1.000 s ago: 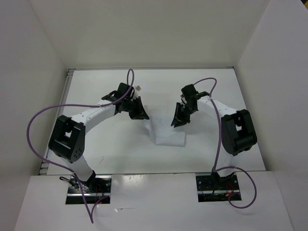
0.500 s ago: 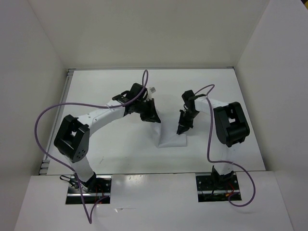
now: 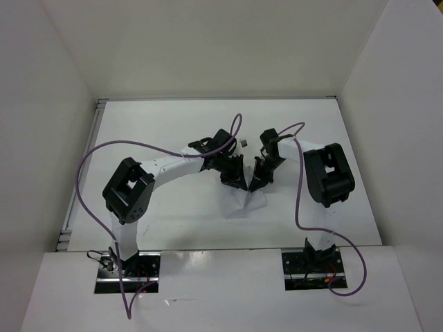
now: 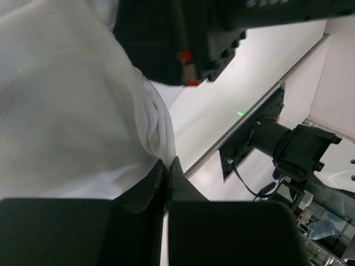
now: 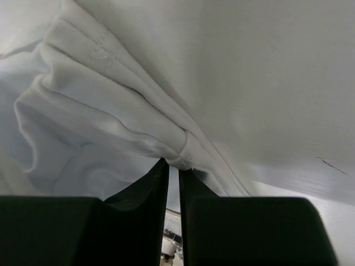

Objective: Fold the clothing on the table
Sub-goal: Fold the skirt

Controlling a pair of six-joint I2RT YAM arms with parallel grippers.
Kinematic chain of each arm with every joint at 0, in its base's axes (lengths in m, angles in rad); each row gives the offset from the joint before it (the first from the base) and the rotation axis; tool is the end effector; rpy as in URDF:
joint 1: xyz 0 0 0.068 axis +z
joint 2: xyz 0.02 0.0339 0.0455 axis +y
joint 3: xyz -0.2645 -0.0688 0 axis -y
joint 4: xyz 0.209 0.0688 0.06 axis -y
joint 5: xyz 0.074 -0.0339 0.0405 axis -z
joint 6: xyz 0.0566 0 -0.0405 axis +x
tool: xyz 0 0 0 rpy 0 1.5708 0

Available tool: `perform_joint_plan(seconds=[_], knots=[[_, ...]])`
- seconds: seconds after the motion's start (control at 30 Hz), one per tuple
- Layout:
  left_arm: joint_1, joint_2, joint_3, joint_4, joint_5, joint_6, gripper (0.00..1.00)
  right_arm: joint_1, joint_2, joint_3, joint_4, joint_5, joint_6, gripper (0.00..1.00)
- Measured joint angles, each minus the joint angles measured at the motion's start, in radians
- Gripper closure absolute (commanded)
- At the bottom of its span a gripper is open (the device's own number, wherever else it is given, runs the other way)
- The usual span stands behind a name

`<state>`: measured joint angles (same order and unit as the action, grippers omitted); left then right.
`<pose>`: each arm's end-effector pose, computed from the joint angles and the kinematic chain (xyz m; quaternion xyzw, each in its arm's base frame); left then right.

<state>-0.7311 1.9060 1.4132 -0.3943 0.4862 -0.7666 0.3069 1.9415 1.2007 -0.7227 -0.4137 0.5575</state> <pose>0.2785 -0.2853 0.2211 0.0645 0.9157 -0.3876 0.0839 0.3020 0.1196 0.1382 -0.1112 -0.9710 -0.2082 0.0383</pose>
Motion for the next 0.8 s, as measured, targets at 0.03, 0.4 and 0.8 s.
perform_joint_plan(seconds=[0.03, 0.4, 0.8], knots=[[-0.003, 0.010, 0.017, -0.002, 0.001, 0.000, 1.00, 0.000, 0.000, 0.000, 0.003, -0.003, 0.000, 0.83], [-0.011, 0.109, 0.082, 0.005, 0.008, -0.028, 0.76, 0.000, 0.005, -0.008, 0.033, -0.033, 0.006, 0.84], [-0.006, 0.233, 0.324, -0.002, -0.013, -0.076, 0.37, -0.058, -0.082, -0.059, 0.081, 0.048, 0.032, 0.79]])
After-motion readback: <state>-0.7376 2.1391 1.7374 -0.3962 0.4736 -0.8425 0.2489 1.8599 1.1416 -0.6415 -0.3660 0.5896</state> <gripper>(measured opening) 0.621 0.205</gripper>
